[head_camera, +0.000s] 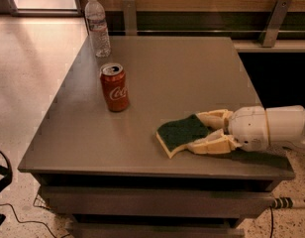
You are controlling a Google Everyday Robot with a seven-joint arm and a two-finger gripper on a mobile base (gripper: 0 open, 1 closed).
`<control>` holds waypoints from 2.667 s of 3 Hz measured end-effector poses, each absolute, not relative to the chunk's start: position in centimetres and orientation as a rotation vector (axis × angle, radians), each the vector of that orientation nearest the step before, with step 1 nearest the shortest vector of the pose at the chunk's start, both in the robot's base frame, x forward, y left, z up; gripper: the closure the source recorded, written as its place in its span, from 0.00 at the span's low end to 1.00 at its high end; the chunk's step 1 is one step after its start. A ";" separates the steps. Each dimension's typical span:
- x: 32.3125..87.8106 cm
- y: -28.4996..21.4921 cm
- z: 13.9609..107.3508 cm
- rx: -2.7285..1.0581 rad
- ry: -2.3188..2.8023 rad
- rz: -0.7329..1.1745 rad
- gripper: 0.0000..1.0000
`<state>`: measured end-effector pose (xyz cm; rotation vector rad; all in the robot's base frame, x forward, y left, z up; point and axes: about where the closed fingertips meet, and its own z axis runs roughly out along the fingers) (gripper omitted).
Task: Move sponge near water bottle
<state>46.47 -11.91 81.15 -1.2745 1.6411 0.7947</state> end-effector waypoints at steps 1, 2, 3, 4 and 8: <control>46.5 -11.9 81.2 -1.275 1.641 0.795 1.00; 46.5 -11.9 81.2 -1.275 1.641 0.795 1.00; 46.5 -11.9 81.2 -1.275 1.641 0.795 1.00; 46.5 -11.9 81.2 -1.275 1.641 0.795 1.00; 46.5 -11.9 81.3 -1.277 1.642 0.791 1.00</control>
Offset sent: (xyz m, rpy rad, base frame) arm 0.0200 -0.0177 0.0485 -0.0310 0.0368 -0.0660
